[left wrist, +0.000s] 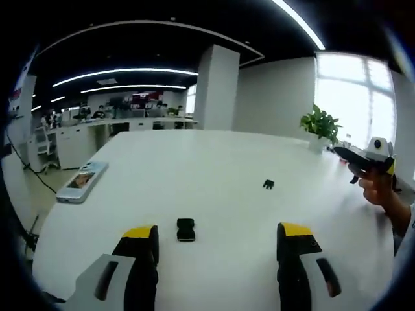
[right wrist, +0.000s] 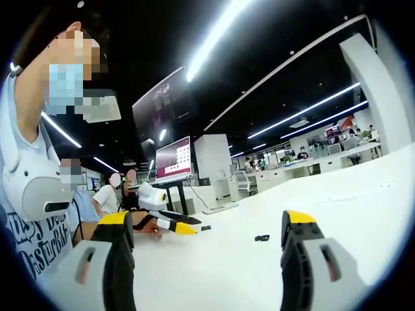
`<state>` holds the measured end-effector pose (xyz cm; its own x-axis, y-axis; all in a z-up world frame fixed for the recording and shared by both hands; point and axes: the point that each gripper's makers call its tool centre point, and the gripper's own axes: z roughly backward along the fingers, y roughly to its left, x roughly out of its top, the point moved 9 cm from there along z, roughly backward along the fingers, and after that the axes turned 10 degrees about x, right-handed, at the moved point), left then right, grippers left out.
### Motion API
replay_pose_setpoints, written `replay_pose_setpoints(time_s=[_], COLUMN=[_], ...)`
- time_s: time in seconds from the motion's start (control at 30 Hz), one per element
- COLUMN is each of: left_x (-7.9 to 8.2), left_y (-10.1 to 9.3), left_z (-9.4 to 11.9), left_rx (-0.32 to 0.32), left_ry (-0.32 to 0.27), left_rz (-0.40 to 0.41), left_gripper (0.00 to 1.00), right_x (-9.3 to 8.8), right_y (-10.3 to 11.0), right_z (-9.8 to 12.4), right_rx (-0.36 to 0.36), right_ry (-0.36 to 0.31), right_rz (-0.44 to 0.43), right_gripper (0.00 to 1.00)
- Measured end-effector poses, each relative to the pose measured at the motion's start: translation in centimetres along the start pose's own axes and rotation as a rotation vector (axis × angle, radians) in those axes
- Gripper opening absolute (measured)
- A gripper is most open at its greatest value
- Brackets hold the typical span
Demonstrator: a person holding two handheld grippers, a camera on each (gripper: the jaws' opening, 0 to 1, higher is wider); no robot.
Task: Snap the two parts of the plastic buckle together until the buckle closes and remains connected.
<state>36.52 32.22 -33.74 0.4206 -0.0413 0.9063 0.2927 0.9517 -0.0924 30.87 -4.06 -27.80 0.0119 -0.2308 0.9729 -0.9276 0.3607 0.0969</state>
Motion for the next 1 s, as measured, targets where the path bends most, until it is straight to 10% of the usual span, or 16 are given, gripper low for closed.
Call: replay_pose_setpoints(time_s=[1.0], left_x=[-1.1], left_y=[1.1], left_z=[-1.2], left_rx=[0.107], left_ry=[-0.047], left_rz=[-0.063], left_gripper=[0.27], right_x=[0.0], right_y=[0.2], right_z=[-0.1], right_rx=[0.015], right_ry=[-0.002], right_rz=[-0.013], right_gripper=[0.95])
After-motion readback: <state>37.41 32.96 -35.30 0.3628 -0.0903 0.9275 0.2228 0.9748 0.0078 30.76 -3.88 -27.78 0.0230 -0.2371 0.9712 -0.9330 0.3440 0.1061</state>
